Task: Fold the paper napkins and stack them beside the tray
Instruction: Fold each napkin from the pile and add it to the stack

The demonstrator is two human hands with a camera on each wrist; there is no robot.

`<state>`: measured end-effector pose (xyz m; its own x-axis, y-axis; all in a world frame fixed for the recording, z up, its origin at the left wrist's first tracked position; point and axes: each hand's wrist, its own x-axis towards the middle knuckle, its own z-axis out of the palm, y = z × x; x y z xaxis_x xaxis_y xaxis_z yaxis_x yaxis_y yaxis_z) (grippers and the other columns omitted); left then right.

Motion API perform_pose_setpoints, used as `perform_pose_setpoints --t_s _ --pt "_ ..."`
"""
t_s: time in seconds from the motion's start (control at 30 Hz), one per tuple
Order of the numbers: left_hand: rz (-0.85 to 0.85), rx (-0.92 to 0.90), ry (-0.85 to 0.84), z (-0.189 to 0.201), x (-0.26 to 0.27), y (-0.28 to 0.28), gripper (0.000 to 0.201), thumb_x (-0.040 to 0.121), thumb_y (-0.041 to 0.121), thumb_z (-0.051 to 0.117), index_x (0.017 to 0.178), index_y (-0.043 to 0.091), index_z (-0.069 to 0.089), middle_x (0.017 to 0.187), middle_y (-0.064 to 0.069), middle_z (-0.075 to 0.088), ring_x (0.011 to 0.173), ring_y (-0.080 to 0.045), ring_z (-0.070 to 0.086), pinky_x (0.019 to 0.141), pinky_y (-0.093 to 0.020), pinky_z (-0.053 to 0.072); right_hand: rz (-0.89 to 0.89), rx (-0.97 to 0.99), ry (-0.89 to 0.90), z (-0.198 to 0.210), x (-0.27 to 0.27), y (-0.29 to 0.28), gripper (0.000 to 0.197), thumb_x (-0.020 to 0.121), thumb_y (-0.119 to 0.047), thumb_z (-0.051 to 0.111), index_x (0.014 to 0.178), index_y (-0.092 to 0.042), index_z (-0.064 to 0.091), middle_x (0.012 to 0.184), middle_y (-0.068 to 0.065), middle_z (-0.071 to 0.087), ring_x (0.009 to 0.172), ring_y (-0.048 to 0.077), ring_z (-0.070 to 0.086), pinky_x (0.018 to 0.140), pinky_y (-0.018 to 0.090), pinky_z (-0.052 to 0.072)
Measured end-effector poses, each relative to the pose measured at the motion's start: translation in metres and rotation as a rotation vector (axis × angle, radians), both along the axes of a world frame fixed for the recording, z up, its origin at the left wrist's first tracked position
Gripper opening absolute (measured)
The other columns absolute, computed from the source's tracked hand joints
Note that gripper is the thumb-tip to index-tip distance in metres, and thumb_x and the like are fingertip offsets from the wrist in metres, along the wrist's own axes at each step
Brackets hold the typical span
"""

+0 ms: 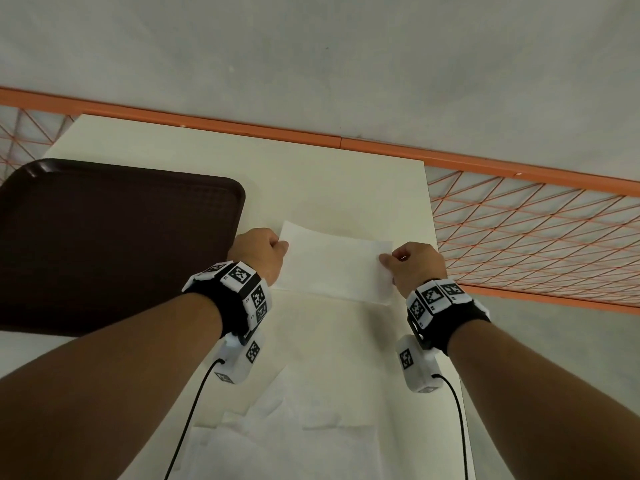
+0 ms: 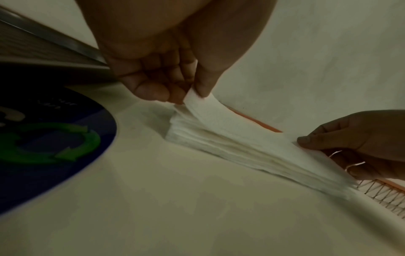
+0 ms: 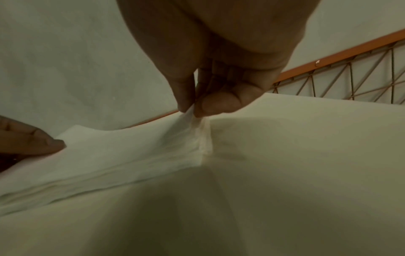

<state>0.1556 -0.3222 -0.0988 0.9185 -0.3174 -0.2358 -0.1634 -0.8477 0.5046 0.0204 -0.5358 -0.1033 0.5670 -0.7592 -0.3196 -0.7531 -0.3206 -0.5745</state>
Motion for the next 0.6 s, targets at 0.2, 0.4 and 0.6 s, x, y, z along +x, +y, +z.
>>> perform_pose_setpoints --t_s 0.2,0.4,0.6 --pt "-0.017 0.096 -0.019 -0.0072 0.001 0.0015 0.03 0.094 0.038 0.052 0.082 0.013 0.065 0.085 -0.005 0.066 0.075 -0.024 0.055 0.063 -0.029 0.039 0.01 -0.004 0.046 -0.0034 0.0024 0.0 0.018 0.085 -0.04 0.068 0.08 -0.024 0.063 0.082 0.006 0.071 0.082 0.024 0.067 0.07 0.027 0.046" --pt "-0.07 0.217 -0.039 -0.003 0.0023 -0.0009 0.034 0.095 0.04 0.049 0.092 0.009 0.064 0.093 -0.007 0.065 0.077 -0.025 0.055 0.065 -0.031 0.041 0.011 -0.048 0.098 -0.0049 0.0031 0.0004 0.02 0.083 -0.041 0.07 0.084 -0.023 0.063 0.09 0.002 0.068 0.082 0.023 0.06 0.074 0.028 0.047" --pt "-0.1 0.374 -0.051 -0.0016 0.0028 -0.0007 0.042 0.095 0.047 0.045 0.093 0.011 0.065 0.098 -0.009 0.065 0.079 -0.027 0.057 0.065 -0.031 0.043 -0.006 -0.083 0.127 -0.0057 0.0014 0.0001 0.027 0.081 -0.046 0.069 0.094 -0.023 0.065 0.098 0.002 0.069 0.082 0.021 0.056 0.074 0.028 0.044"
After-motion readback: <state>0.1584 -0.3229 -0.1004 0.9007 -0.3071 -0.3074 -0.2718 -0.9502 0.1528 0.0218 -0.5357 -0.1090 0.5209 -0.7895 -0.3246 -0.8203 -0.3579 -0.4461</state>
